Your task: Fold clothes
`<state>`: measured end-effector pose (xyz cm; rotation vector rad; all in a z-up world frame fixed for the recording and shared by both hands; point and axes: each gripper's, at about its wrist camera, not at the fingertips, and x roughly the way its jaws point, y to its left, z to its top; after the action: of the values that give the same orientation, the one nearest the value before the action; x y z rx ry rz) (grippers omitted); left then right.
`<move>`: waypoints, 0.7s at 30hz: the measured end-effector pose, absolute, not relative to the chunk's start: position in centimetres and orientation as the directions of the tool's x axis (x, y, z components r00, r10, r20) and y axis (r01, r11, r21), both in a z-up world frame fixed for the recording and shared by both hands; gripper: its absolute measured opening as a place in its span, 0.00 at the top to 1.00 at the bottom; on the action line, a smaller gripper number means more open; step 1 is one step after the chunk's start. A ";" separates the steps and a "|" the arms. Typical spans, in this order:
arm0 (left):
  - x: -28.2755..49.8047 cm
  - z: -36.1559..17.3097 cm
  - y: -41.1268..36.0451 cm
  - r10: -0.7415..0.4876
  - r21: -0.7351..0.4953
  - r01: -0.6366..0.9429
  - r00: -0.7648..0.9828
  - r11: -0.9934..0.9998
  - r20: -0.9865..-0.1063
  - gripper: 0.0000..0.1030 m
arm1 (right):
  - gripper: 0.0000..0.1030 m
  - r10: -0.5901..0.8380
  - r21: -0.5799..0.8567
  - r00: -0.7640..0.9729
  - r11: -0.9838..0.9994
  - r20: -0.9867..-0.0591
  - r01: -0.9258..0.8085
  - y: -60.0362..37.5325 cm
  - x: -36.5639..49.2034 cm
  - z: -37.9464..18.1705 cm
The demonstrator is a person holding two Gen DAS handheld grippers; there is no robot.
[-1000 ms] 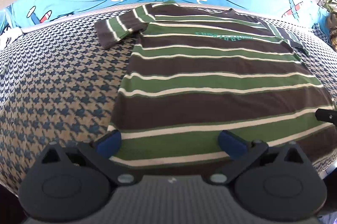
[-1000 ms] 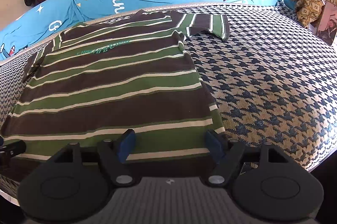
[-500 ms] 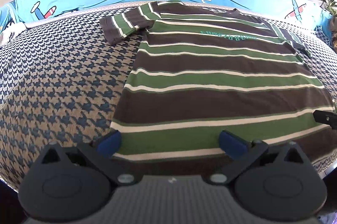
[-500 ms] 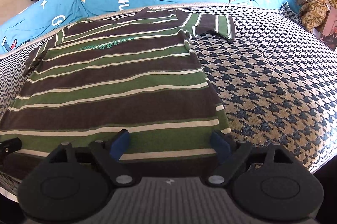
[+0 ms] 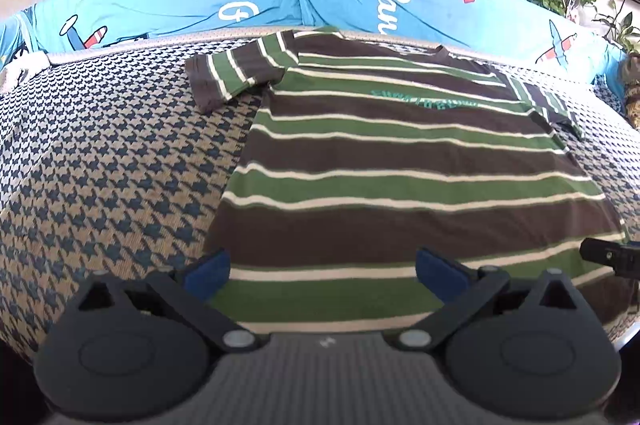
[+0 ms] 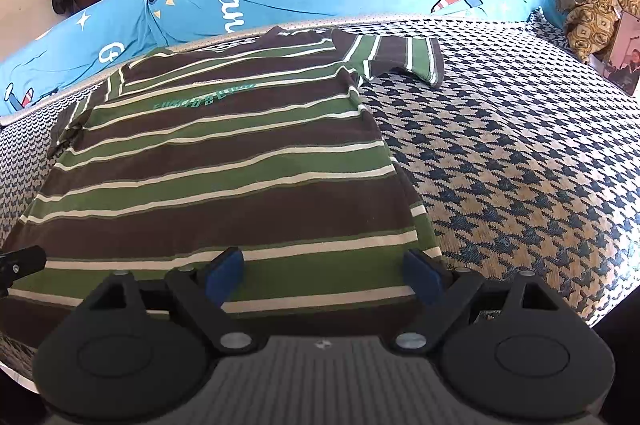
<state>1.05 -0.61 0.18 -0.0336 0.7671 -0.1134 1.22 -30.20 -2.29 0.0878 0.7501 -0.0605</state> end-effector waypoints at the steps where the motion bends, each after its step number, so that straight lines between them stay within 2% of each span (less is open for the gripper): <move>1: 1.2 0.2 -0.8 -0.117 -0.074 0.091 0.715 0.993 -0.689 0.00 | 0.15 -0.022 0.064 0.735 0.994 -0.677 0.089 -30.3 1.2 -2.2; 7: 1.8 0.1 -1.5 -0.136 -0.097 0.095 0.715 0.991 -0.686 0.00 | 0.15 0.001 0.118 0.737 0.987 -0.676 0.107 -30.8 1.4 -2.0; 21: 2.5 -0.6 -3.4 -0.108 -0.049 0.102 0.715 0.994 -0.691 0.00 | 0.15 0.030 0.088 0.753 0.995 -0.657 0.037 -29.6 1.7 -1.8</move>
<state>2.49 -3.43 -0.56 -0.0075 0.7656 -0.1164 1.66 -29.62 -1.84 0.0976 0.7187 -0.0033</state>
